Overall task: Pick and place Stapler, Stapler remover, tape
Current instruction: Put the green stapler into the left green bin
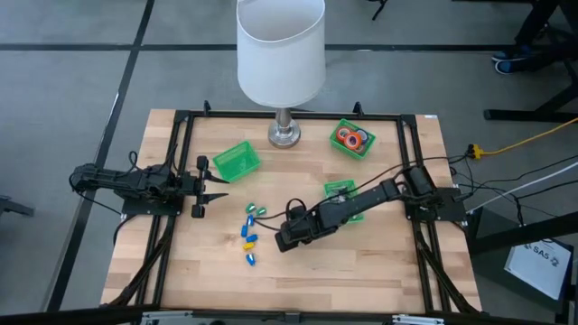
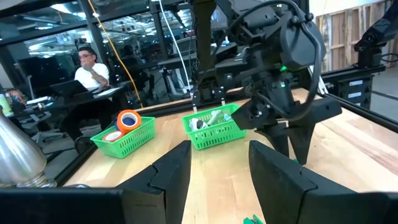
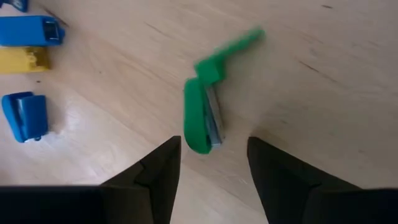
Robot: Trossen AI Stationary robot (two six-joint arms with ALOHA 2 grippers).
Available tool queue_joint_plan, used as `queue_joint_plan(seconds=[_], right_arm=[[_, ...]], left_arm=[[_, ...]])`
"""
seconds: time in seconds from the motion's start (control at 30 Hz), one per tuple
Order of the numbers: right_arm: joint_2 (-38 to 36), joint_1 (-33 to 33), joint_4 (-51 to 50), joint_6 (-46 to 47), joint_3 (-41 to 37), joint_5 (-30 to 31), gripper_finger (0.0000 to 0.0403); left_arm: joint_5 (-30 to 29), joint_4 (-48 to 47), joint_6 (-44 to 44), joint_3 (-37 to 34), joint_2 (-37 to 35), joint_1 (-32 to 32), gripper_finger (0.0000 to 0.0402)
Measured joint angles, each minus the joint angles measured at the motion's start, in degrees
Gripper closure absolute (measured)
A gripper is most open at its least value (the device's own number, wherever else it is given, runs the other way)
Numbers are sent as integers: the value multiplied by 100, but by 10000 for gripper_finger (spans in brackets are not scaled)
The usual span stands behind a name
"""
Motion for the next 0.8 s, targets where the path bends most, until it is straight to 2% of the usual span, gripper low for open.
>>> queue_joint_plan(seconds=[0.33,0.5,0.8], right_arm=[[15,-135,-3,-341,-9,-83,211],[22,-169,149,-1156,-17,-53,211],[45,-193,387,-1801,-27,501,218]], left_arm=[[-2,-1,1,0,0,0,245],[-2,-1,1,0,0,0,245],[-2,-1,1,-1,0,-1,245]])
